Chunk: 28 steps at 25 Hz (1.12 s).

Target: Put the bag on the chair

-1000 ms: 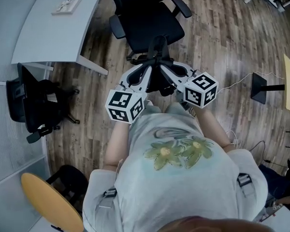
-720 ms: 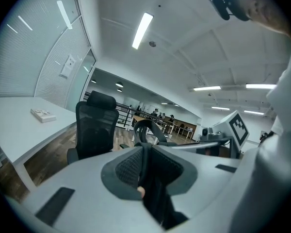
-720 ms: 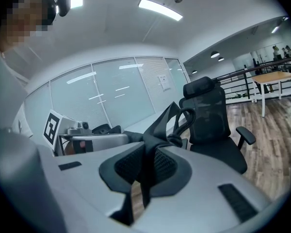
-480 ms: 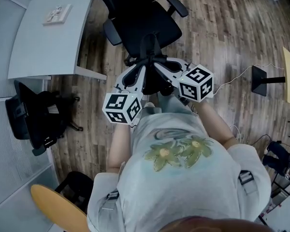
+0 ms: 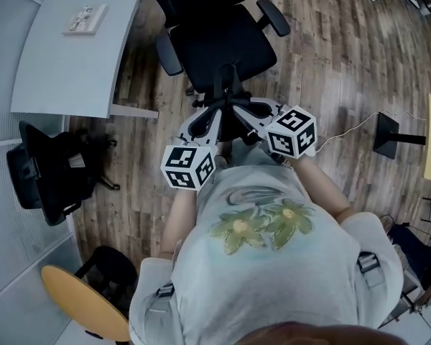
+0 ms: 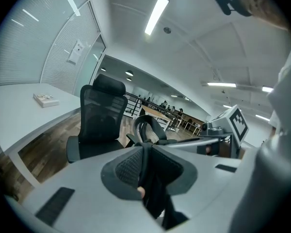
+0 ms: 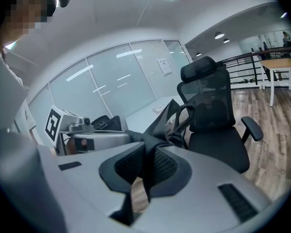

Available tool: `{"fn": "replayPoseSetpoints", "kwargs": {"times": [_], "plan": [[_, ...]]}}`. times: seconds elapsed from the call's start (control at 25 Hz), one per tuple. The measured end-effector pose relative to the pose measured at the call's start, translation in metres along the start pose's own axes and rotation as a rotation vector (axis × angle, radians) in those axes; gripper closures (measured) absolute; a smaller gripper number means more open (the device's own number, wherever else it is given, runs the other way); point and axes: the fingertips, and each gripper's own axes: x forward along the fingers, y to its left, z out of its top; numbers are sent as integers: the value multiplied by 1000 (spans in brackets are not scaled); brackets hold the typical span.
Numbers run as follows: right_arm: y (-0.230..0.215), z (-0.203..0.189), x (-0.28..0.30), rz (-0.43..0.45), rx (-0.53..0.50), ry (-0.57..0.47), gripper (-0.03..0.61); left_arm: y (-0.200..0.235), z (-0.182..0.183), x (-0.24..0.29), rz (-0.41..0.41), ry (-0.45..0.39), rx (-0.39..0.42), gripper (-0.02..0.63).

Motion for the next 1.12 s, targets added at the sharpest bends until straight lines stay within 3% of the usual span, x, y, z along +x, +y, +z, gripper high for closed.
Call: {"fn": "replayPoseSetpoints", "kwargs": {"times": [0.2,0.68,1.12], "plan": [[-25,19,3,36,-9,-1,541,3,17,24,32,-19,7,545],[-80,87,15,151,-118,-13,541,14,78,79,162,-154,-4,543],[-113,119,24,180,-149,-37,541,19,101,111,200,-170,-7,543]]}}
